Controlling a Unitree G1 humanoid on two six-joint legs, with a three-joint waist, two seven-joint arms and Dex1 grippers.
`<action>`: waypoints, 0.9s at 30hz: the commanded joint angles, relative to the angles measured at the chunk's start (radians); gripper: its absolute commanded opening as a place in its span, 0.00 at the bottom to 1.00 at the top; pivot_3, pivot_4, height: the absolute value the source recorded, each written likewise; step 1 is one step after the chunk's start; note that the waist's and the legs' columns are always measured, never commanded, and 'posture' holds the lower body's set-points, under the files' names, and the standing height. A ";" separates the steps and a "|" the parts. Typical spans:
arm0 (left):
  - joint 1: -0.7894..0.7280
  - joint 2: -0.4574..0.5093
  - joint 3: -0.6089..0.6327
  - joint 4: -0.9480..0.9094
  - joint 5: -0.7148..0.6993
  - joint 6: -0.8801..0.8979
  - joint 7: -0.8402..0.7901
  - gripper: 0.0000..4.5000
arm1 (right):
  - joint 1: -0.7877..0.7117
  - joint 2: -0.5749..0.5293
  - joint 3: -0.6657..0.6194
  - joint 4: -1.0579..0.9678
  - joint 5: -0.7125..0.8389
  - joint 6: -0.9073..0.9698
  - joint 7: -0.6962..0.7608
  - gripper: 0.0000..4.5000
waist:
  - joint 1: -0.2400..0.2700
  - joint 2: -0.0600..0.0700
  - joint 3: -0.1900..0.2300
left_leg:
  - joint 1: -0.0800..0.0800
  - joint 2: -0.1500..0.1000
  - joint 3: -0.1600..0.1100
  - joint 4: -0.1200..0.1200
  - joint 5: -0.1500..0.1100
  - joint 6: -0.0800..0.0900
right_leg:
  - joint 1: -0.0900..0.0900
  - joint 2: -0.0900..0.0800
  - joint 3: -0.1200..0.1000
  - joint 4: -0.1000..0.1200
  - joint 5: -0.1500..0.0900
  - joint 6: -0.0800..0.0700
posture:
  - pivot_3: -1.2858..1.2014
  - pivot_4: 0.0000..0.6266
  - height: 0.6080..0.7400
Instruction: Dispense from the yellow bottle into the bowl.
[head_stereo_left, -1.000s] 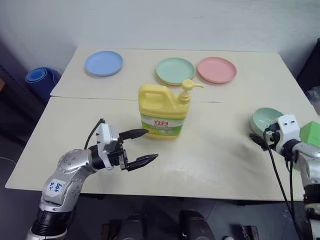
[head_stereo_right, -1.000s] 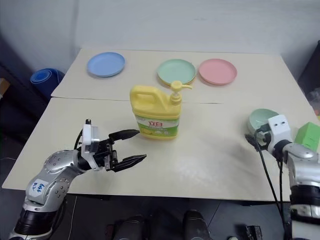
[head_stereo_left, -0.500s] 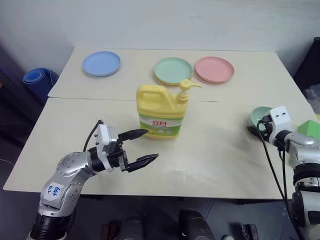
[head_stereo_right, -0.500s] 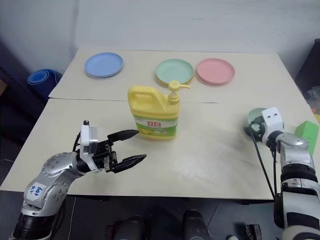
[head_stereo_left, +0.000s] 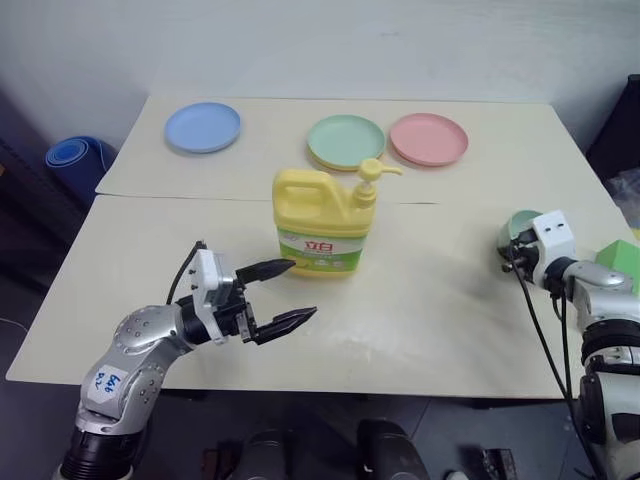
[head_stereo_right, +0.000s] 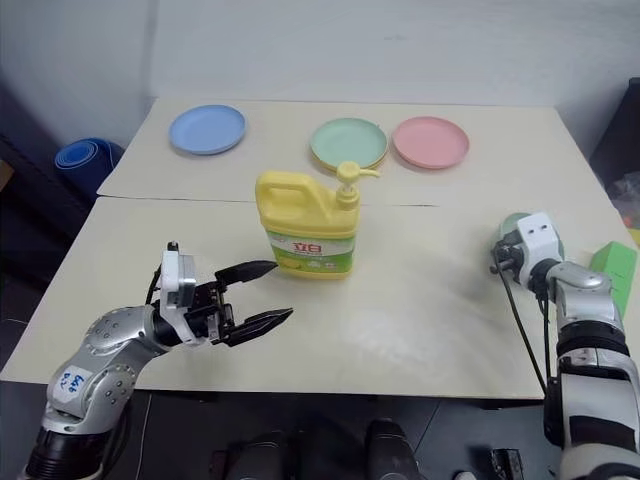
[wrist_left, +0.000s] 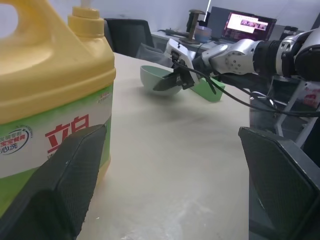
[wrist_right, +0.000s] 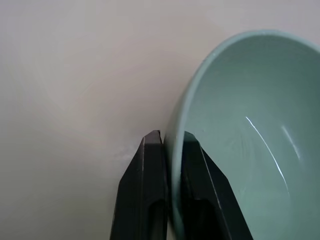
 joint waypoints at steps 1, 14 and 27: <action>-0.083 0.054 0.143 -0.077 -0.193 0.089 0.047 0.87 | 0.041 -0.080 0.030 -0.319 0.031 0.010 0.150 0.00 | 0.003 0.001 0.001 | 0.000 0.000 -0.001 0.000 0.000 0.000 | 0.000 0.000 0.000 0.000 0.000 0.000 | 0.52 0.24 1.00; -0.668 -0.044 -0.078 0.185 -0.014 0.077 0.163 0.00 | -0.073 -0.221 0.227 -0.985 0.059 0.396 0.404 0.00 | 0.012 -0.002 0.002 | -0.001 -0.002 -0.007 0.002 0.000 0.000 | 0.003 0.000 -0.006 -0.002 0.001 0.001 | 0.52 0.24 1.00; -0.837 -0.279 -0.220 0.485 0.296 -0.074 0.206 0.00 | -0.171 -0.238 0.265 -1.101 0.120 0.543 0.477 0.00 | 0.004 -0.004 0.003 | -0.002 -0.003 -0.006 0.002 0.000 0.000 | 0.002 0.000 -0.008 -0.002 0.001 0.001 | 0.52 0.24 1.00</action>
